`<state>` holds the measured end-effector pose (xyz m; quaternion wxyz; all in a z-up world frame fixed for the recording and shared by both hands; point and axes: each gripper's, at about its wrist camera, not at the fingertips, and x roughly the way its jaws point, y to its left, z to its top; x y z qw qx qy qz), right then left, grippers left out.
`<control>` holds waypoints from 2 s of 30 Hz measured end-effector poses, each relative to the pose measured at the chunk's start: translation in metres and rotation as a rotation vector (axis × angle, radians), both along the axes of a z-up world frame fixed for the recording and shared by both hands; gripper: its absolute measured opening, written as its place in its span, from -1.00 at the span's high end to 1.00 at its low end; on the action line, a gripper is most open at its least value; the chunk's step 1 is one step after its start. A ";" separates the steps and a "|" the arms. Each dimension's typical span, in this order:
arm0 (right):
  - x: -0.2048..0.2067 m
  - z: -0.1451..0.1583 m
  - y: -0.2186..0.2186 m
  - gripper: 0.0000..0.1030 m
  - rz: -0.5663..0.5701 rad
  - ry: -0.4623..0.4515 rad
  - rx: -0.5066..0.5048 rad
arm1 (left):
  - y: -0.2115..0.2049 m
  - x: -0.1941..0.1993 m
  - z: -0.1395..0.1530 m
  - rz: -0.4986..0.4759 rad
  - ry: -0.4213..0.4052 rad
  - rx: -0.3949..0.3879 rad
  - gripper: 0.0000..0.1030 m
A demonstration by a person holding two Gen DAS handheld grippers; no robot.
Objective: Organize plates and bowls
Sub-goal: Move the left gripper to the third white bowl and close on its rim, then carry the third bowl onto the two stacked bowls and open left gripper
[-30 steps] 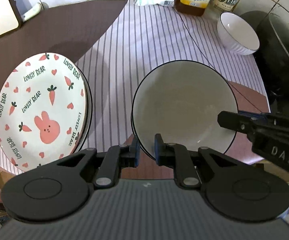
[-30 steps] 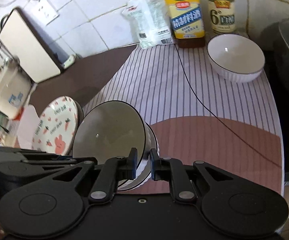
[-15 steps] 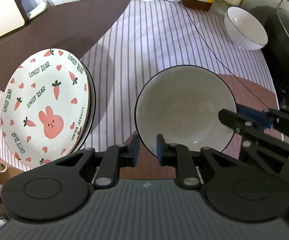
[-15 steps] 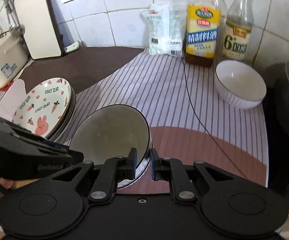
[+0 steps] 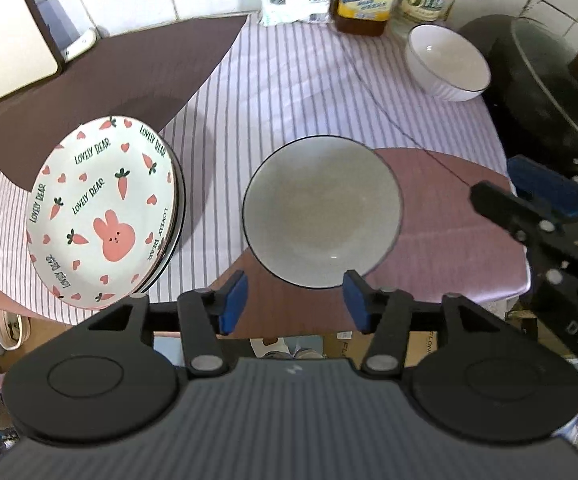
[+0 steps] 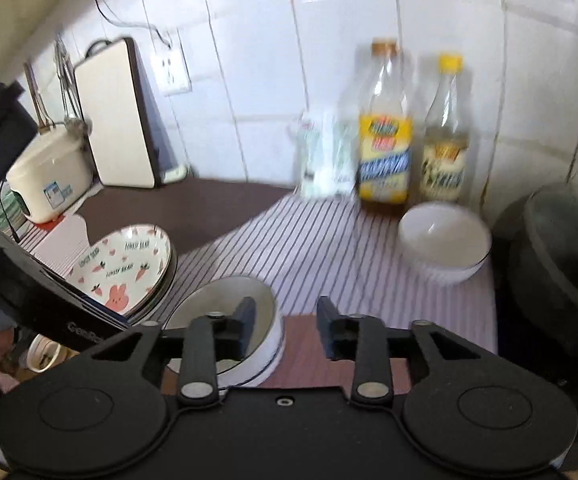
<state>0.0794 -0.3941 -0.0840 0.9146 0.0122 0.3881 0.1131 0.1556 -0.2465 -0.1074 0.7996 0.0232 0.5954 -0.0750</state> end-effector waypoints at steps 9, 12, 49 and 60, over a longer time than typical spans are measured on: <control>-0.017 -0.002 -0.044 -0.10 -0.079 -0.023 -0.002 | -0.029 0.005 0.016 -0.092 0.014 0.021 -0.15; -0.018 -0.007 -0.056 -0.13 -0.127 -0.007 0.020 | -0.037 0.021 0.023 -0.133 -0.004 0.025 -0.21; 0.119 -0.136 -0.083 -0.41 -0.490 0.065 -0.071 | -0.139 0.237 -0.081 -0.231 -0.036 -0.203 -0.44; 0.151 -0.148 -0.086 -0.79 -0.426 0.052 -0.133 | -0.171 0.245 -0.106 -0.257 -0.028 -0.178 0.83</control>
